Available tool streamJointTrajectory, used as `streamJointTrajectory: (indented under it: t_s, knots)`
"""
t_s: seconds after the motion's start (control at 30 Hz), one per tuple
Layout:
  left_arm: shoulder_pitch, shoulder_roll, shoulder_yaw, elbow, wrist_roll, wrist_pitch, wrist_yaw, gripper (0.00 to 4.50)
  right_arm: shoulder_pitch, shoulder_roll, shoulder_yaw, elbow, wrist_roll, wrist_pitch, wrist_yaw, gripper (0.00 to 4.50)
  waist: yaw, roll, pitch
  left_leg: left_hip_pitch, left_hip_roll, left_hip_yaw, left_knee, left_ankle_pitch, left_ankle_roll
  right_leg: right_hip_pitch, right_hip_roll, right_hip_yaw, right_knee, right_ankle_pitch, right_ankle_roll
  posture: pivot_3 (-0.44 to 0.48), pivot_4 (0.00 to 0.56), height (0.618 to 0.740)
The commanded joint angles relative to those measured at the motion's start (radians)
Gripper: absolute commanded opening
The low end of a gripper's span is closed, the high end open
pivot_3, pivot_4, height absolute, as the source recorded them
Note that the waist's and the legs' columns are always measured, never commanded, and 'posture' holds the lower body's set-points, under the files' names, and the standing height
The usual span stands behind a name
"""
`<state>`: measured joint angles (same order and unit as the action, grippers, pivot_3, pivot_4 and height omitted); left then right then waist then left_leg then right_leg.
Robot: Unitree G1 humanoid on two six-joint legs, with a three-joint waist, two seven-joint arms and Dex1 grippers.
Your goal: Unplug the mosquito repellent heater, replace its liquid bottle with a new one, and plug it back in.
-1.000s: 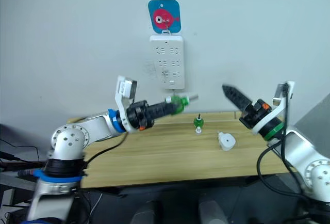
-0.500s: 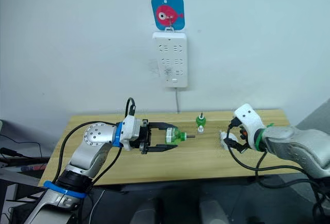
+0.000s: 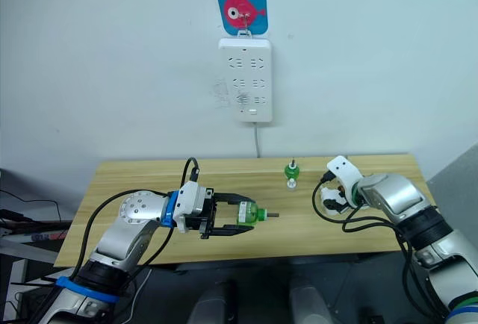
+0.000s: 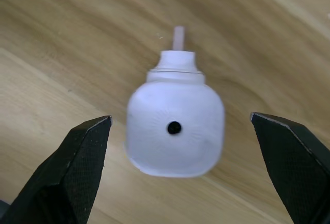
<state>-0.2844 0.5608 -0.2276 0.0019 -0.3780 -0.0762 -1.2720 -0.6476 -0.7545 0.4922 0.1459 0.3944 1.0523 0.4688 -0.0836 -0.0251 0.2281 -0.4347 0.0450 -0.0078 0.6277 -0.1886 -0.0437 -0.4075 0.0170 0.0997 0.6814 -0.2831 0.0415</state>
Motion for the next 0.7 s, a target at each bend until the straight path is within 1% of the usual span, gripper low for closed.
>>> streamJointTrajectory:
  t_s: [0.03,0.33,0.4,0.7]
  knots:
    - [0.013,0.011,0.025,-0.055,-0.004,0.011,0.012,2.27,-0.034,0.021,0.002,0.063,-0.072,-0.033,0.067,4.5,0.0,0.0,0.0,0.0,0.0,0.0,0.0,0.0,0.0,0.0,0.0,0.0,0.0,0.0,0.0,-0.04,0.242,0.74]
    - [0.026,0.017,0.021,-0.086,0.0,0.024,0.02,2.27,-0.064,0.092,0.004,0.218,-0.223,-0.12,0.163,4.5,0.0,0.0,0.001,0.0,0.0,0.0,0.0,0.0,0.0,0.0,0.001,-0.001,0.0,0.0,0.0,-0.022,0.233,0.74]
    - [0.027,0.017,0.021,-0.087,0.001,0.023,0.02,2.27,-0.074,0.116,-0.01,0.257,-0.242,-0.128,0.173,4.5,0.001,0.0,0.001,0.0,0.0,-0.001,0.0,0.0,0.0,0.0,0.0,-0.001,0.0,0.0,0.0,-0.018,0.235,0.74]
    - [0.03,0.018,0.017,-0.081,0.009,0.02,0.021,2.27,-0.115,0.167,0.002,0.381,-0.348,-0.189,0.251,4.5,0.002,0.0,0.001,0.0,0.0,-0.001,0.0,0.0,0.0,0.0,0.0,-0.001,0.0,0.0,0.0,-0.009,0.236,0.74]
